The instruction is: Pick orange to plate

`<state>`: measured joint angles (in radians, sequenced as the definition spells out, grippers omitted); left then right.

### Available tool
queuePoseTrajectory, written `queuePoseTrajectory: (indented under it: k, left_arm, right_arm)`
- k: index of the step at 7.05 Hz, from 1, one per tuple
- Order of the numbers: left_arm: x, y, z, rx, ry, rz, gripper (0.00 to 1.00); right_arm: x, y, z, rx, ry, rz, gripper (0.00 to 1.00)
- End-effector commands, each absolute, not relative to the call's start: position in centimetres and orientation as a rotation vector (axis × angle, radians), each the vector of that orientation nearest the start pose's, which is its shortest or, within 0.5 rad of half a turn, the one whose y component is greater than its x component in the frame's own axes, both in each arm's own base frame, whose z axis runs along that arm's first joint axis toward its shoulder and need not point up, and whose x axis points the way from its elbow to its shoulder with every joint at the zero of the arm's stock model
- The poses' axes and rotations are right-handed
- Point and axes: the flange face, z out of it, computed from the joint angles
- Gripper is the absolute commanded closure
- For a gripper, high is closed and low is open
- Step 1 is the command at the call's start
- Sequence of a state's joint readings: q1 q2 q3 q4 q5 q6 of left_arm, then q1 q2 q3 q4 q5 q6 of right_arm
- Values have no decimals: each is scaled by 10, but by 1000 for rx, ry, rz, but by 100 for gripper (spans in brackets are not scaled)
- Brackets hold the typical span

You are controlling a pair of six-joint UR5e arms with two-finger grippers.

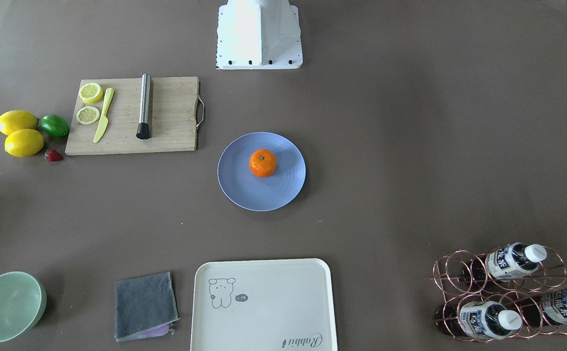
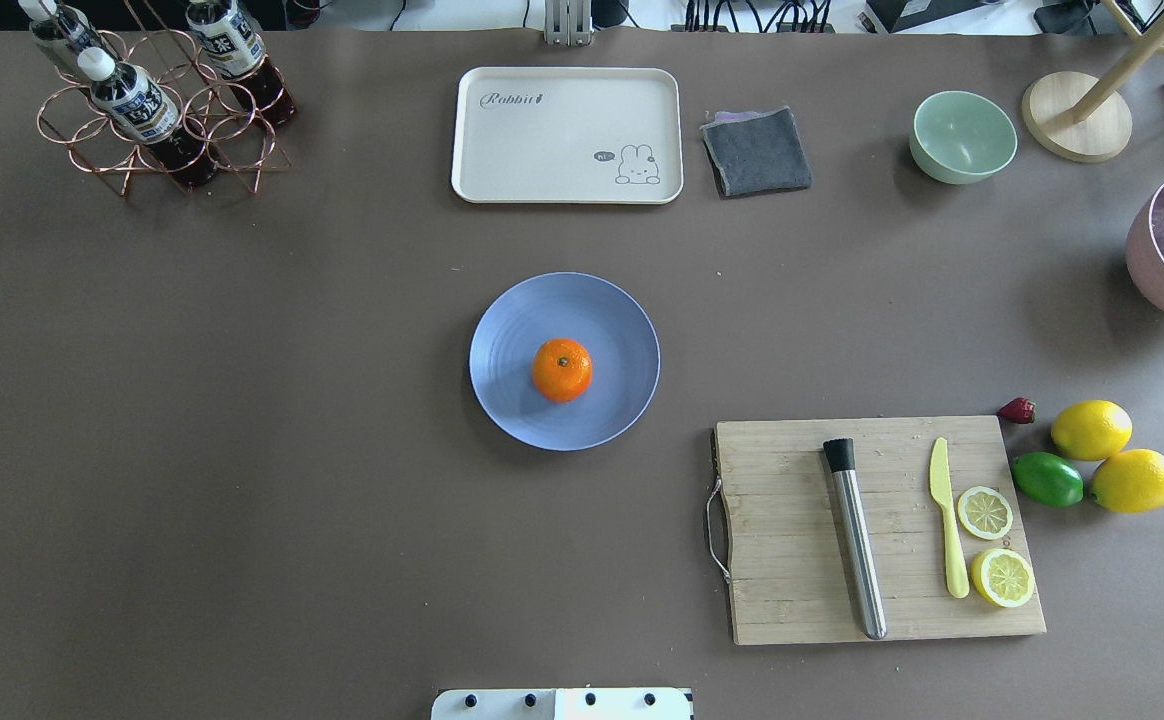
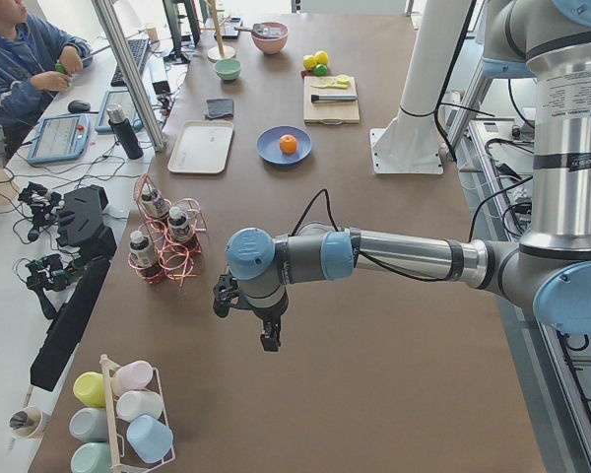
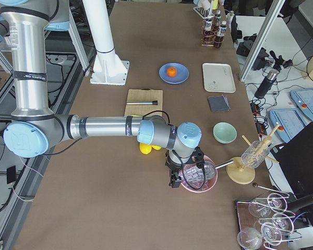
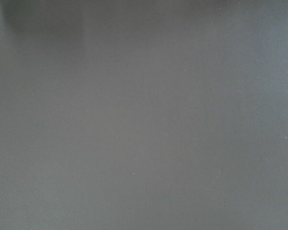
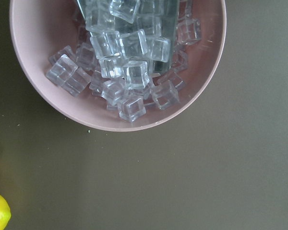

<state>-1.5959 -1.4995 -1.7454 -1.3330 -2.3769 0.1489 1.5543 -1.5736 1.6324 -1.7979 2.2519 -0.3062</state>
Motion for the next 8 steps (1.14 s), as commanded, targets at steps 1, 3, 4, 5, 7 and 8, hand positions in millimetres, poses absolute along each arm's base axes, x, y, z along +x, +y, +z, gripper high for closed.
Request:
queuePoseTrajectory:
  k: [1,3,4,5,7,8]
  left_arm:
    - [-75,-447,631,-61,813,55,2]
    - [-75,-441,636,-72,813,51,2]
    - [-75,-438,637,-73,815,50,2]
    - [-76,-438,636,-71,815,50,2]
    - [-75,-440,633,-66,816,50,2]
    - [-75,-440,634,-68,816,48,2]
  right_arm:
    - [62,-474,660,-66,-701,-251,0]
    - [62,-474,661,-70,-701,-251,0]
    - [62,-474,661,-70,-701,-251,0]
    - [61,-473,661,-71,-706,-253,0]
    - [53,-474,660,-67,-705,-275,0]
    - [50,-477,657,-36,-702,-295,0]
